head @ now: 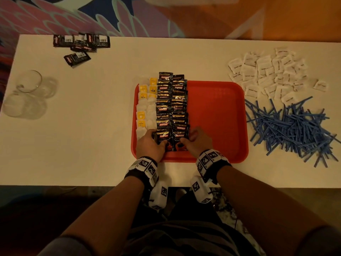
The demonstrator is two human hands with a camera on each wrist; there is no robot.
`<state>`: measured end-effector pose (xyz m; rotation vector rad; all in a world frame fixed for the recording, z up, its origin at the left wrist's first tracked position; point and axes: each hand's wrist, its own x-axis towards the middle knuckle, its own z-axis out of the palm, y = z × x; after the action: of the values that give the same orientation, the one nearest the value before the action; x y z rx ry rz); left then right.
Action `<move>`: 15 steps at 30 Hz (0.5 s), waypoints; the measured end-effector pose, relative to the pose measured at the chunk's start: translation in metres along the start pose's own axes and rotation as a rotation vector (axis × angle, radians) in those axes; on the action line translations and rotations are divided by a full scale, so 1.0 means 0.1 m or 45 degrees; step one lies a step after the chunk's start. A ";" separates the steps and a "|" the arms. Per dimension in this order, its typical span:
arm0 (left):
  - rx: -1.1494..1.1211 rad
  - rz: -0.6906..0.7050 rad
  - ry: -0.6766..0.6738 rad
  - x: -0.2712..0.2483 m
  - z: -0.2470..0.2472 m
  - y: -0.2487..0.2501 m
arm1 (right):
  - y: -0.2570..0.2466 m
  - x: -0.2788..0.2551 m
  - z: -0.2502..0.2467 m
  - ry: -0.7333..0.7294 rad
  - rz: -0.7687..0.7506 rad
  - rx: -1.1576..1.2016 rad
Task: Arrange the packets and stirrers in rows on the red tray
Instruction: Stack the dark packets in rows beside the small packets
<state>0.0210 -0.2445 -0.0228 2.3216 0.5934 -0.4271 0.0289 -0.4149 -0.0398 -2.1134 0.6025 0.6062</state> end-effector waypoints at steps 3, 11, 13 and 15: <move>-0.029 0.007 0.001 -0.01 -0.01 -0.02 | 0.00 -0.03 -0.01 0.005 0.018 0.002; -0.329 -0.083 0.093 -0.10 -0.26 0.03 | -0.09 -0.17 -0.14 0.117 -0.026 0.044; -0.405 -0.085 0.071 -0.10 -0.35 0.06 | -0.18 -0.22 -0.16 0.151 -0.126 0.024; -0.497 -0.077 0.038 -0.10 -0.41 0.08 | -0.30 -0.28 -0.16 0.114 -0.202 0.029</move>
<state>0.0225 -0.2242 0.0146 1.9445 0.6953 -0.2754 0.0289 -0.4062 0.0040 -2.1513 0.4831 0.4158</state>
